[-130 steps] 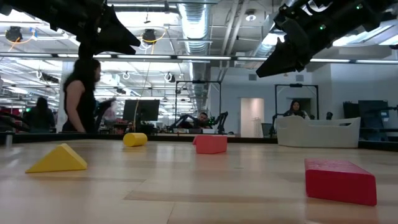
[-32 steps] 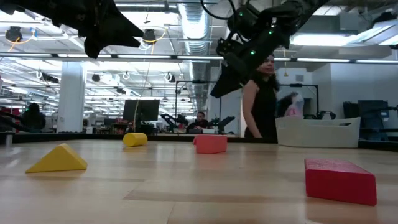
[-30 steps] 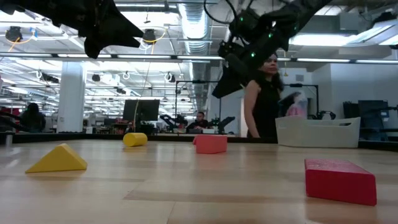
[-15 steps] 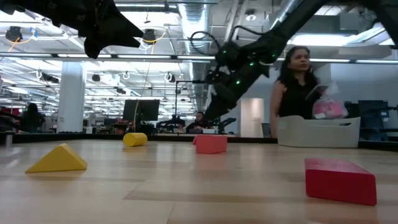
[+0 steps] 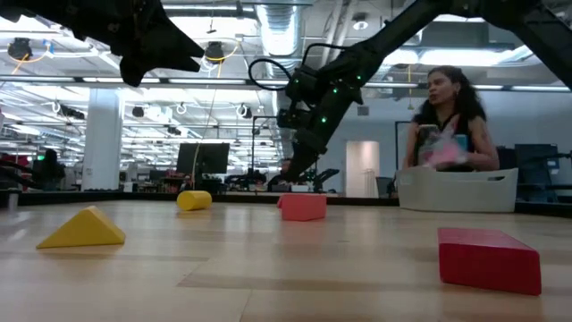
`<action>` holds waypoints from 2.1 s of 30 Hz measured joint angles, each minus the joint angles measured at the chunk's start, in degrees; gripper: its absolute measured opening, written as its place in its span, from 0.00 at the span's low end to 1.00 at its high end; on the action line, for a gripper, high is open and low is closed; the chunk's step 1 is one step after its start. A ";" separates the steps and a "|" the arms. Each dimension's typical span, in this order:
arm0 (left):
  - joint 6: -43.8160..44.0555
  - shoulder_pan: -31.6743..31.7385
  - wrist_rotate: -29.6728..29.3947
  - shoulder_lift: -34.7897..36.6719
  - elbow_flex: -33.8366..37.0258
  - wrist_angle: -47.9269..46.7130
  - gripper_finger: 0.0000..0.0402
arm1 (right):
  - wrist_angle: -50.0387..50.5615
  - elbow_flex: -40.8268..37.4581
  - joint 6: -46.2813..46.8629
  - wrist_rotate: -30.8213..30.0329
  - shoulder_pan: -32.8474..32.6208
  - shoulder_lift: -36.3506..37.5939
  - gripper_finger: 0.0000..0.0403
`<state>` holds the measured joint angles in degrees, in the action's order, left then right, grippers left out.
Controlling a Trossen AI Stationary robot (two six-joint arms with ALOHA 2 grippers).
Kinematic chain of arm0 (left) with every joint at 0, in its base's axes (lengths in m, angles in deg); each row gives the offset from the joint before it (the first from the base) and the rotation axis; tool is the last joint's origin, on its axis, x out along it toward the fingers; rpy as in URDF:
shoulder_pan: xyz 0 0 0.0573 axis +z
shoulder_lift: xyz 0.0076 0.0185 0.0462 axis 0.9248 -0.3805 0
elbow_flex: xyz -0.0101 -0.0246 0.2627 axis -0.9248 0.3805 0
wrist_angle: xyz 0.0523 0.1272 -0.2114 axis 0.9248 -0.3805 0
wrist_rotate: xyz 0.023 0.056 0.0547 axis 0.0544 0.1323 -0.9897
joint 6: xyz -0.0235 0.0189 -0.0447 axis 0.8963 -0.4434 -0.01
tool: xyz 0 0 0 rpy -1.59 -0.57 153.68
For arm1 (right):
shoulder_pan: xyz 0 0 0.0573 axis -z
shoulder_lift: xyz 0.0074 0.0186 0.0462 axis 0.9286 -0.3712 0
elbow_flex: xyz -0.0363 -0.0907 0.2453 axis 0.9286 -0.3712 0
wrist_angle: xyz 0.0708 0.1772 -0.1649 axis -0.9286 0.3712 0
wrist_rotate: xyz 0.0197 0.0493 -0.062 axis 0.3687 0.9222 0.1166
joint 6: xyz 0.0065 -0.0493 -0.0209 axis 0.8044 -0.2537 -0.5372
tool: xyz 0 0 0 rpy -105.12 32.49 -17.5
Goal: Sort & place blocks by color
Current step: Put the bottom red block into the white bin
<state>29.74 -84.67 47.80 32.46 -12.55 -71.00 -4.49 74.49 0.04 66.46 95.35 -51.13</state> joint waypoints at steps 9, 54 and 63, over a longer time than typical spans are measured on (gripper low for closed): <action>0.06 0.00 -0.04 -0.02 0.00 -0.05 0.37 | 5.93 3.64 0.02 0.14 0.28 -0.02 0.71; 3.97 -2.23 0.13 0.00 0.04 -1.78 0.37 | 6.90 -24.41 40.93 -24.32 -43.66 31.33 0.71; 1.32 -2.23 -1.77 0.00 0.04 1.66 0.37 | -8.78 -31.64 30.45 -15.51 -50.59 28.89 0.71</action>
<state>31.06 -86.90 46.03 32.46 -12.50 -69.35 -13.26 42.85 30.49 50.95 44.76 -22.24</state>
